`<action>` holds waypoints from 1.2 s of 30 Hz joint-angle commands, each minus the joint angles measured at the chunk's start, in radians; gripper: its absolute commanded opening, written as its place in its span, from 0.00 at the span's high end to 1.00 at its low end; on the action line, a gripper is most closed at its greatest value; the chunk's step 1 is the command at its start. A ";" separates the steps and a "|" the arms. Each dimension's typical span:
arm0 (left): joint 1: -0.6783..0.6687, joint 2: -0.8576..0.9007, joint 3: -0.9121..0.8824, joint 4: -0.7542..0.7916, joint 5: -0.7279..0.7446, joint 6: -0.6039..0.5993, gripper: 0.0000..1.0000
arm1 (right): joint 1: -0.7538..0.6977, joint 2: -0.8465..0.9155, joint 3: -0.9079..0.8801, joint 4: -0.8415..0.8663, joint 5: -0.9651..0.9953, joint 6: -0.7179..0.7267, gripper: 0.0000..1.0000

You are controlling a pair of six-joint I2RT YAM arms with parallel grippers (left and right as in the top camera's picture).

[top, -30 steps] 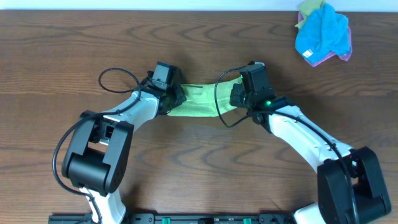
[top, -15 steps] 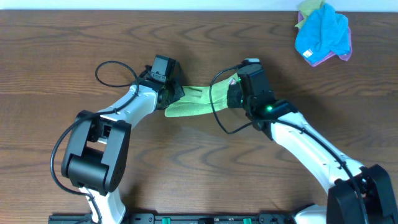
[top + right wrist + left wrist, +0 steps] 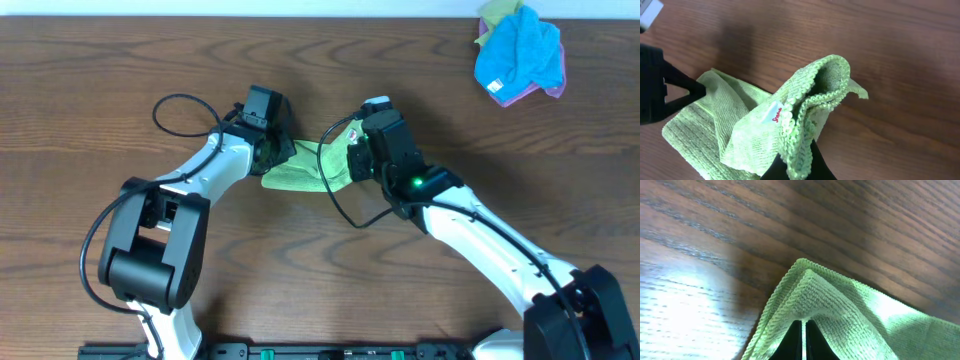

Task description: Fold the cloth

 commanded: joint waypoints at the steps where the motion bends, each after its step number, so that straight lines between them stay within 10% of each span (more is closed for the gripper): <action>1: 0.015 -0.029 0.055 -0.029 -0.022 0.050 0.94 | 0.022 0.011 0.029 0.004 0.019 -0.027 0.99; 36: 0.212 -0.327 0.082 -0.284 -0.048 0.116 0.94 | 0.269 0.372 0.293 -0.079 0.046 0.018 0.99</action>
